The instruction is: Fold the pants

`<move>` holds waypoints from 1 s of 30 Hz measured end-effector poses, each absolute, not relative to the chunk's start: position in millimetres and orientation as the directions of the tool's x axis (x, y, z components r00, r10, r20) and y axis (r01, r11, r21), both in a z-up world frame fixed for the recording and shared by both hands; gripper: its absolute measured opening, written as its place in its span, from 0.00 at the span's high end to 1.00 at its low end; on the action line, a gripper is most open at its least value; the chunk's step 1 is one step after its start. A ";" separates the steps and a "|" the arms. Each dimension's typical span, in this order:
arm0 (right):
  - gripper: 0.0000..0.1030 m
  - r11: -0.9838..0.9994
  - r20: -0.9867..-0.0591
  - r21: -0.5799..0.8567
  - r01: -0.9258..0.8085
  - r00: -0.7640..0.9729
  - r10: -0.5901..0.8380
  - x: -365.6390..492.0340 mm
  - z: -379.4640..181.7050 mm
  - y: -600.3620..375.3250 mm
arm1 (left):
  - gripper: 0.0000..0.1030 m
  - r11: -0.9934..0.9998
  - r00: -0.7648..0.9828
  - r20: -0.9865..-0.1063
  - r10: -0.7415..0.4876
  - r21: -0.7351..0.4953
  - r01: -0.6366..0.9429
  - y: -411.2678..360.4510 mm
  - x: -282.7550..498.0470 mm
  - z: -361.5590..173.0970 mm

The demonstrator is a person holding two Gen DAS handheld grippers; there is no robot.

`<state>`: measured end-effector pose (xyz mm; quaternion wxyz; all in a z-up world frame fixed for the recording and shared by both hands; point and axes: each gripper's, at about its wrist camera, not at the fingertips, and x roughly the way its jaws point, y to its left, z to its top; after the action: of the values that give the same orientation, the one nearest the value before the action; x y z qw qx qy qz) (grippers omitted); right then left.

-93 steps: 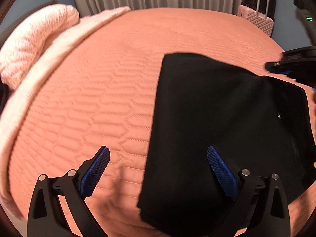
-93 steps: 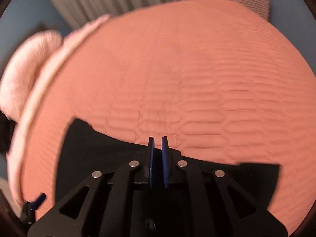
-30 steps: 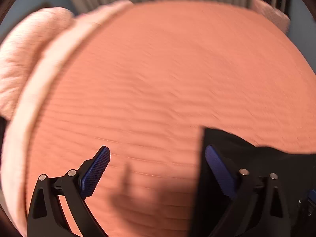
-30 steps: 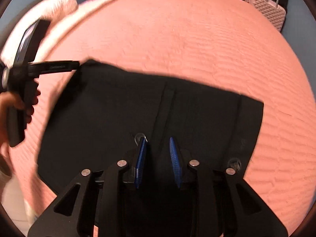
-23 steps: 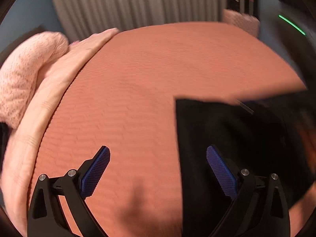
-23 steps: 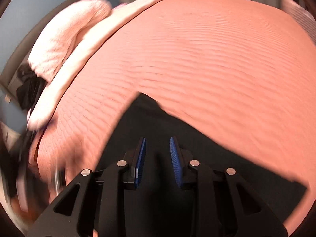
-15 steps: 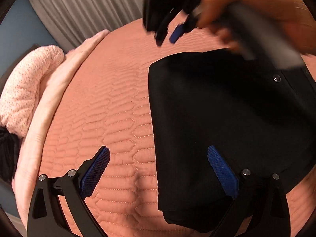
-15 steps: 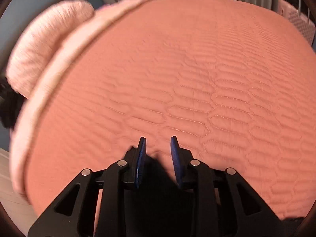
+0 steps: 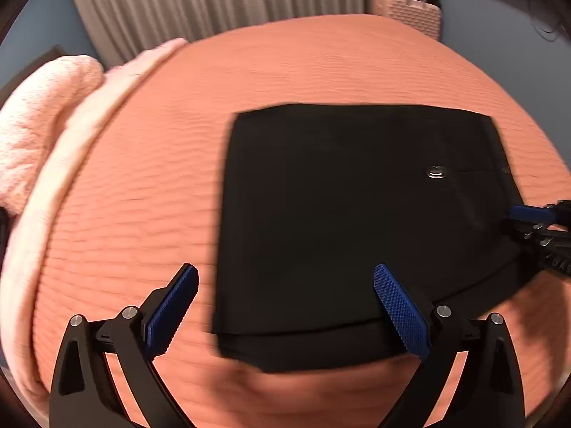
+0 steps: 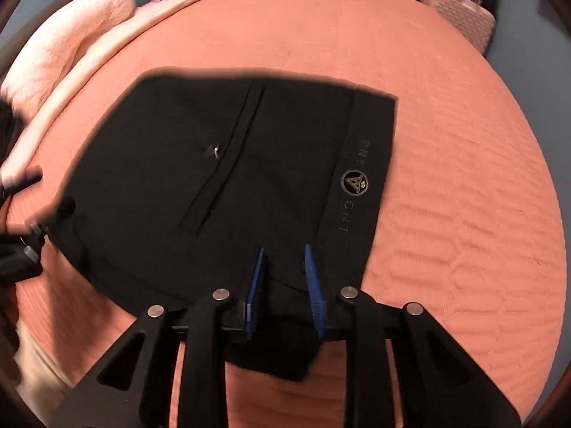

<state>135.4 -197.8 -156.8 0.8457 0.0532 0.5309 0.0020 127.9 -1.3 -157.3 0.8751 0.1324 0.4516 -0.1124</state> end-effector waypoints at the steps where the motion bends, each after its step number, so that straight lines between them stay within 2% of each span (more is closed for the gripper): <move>1: 0.77 0.990 -0.890 0.092 0.103 0.454 0.035 129.3 -143.2 -200.3 | 0.05 0.934 0.561 -0.823 -0.089 0.126 0.333 -12.9 124.2 -158.5; 3: 0.76 0.984 -0.847 0.138 0.112 0.529 0.058 121.1 -123.9 -197.3 | 0.05 0.925 0.529 -0.847 -0.059 0.152 0.348 -31.2 121.6 -173.3; 4: 0.71 0.988 -0.841 0.134 0.080 0.536 0.071 118.0 -126.9 -189.9 | 0.05 0.925 0.526 -0.850 -0.043 0.165 0.343 -35.5 121.0 -179.5; 6: 0.67 0.998 -0.908 0.016 0.055 0.420 -0.009 119.1 -165.0 -188.9 | 0.05 0.937 0.542 -0.839 -0.049 0.149 0.316 -35.3 116.6 -180.0; 8: 0.67 0.987 -0.889 0.111 0.115 0.456 0.047 110.2 -163.6 -201.1 | 0.05 0.946 0.501 -0.864 -0.046 0.123 0.300 -31.8 118.4 -176.0; 9: 0.66 0.973 -0.879 0.151 0.174 0.474 0.052 103.7 -152.5 -206.3 | 0.05 0.949 0.514 -0.857 -0.038 0.131 0.288 -29.2 115.1 -167.5; 11: 0.63 0.972 -0.851 0.174 0.158 0.521 0.068 96.1 -141.0 -200.8 | 0.05 0.942 0.581 -0.813 -0.017 0.183 0.282 -28.1 103.9 -151.7; 12: 0.60 0.983 -0.856 0.147 0.110 0.512 0.071 97.3 -147.3 -193.6 | 0.05 0.937 0.594 -0.805 -0.005 0.204 0.284 -30.4 101.2 -150.7; 14: 0.56 0.997 -0.900 0.018 0.080 0.436 -0.019 97.3 -174.9 -195.2 | 0.05 0.918 0.565 -0.824 0.040 0.254 0.306 -35.5 107.7 -166.0; 16: 0.56 0.983 -0.896 0.120 0.138 0.442 0.047 86.8 -183.0 -212.2 | 0.05 0.907 0.553 -0.831 0.054 0.273 0.322 -35.9 105.3 -179.0; 18: 0.56 0.939 -0.877 0.250 0.236 0.466 0.116 71.5 -173.7 -232.9 | 0.05 0.922 0.561 -0.827 0.031 0.240 0.302 -30.9 95.3 -170.4; 24: 0.56 0.925 -0.864 0.244 0.292 0.499 0.070 44.0 -154.3 -255.0 | 0.05 0.927 0.554 -0.832 0.019 0.222 0.302 -32.1 70.7 -159.6; 30: 0.56 0.957 -0.869 0.181 0.225 0.493 0.049 40.7 -130.5 -233.4 | 0.05 0.929 0.583 -0.811 -0.038 0.186 0.319 -37.8 53.9 -135.2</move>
<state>40.7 -233.4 -130.5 0.8530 0.1365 0.5010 -0.0517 53.9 -37.8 -135.2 0.8756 0.1582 0.4448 -0.1020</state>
